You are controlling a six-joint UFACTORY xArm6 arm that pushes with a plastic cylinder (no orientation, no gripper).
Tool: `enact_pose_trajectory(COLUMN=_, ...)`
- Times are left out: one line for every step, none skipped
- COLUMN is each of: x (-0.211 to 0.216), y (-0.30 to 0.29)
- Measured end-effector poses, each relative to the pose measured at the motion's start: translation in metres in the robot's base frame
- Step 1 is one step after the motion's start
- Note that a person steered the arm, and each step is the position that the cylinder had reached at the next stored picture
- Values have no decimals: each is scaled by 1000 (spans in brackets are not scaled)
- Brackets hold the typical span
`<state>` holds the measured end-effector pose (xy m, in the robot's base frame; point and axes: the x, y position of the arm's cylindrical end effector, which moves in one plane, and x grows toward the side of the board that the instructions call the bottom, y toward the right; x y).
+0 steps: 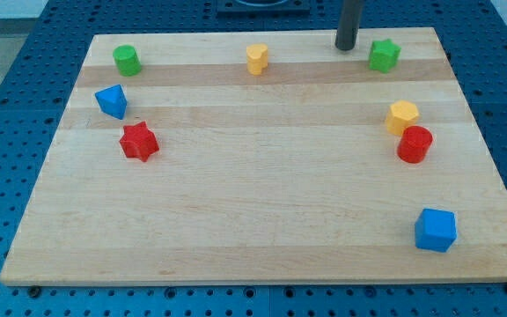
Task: Push the blue triangle diagonal to the bottom right side of the green circle
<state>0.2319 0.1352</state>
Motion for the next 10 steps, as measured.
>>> enact_pose_trajectory(x=21, y=-12)
enact_pose_trajectory(x=57, y=-37)
enact_pose_trajectory(x=97, y=-67)
enact_pose_trajectory(x=119, y=-115)
enact_pose_trajectory(x=119, y=-173)
enact_pose_trajectory(x=119, y=-224)
enact_pose_trajectory(x=120, y=-247)
enact_pose_trajectory(x=126, y=-258)
enact_pose_trajectory(x=148, y=-235)
enact_pose_trajectory(x=217, y=-221)
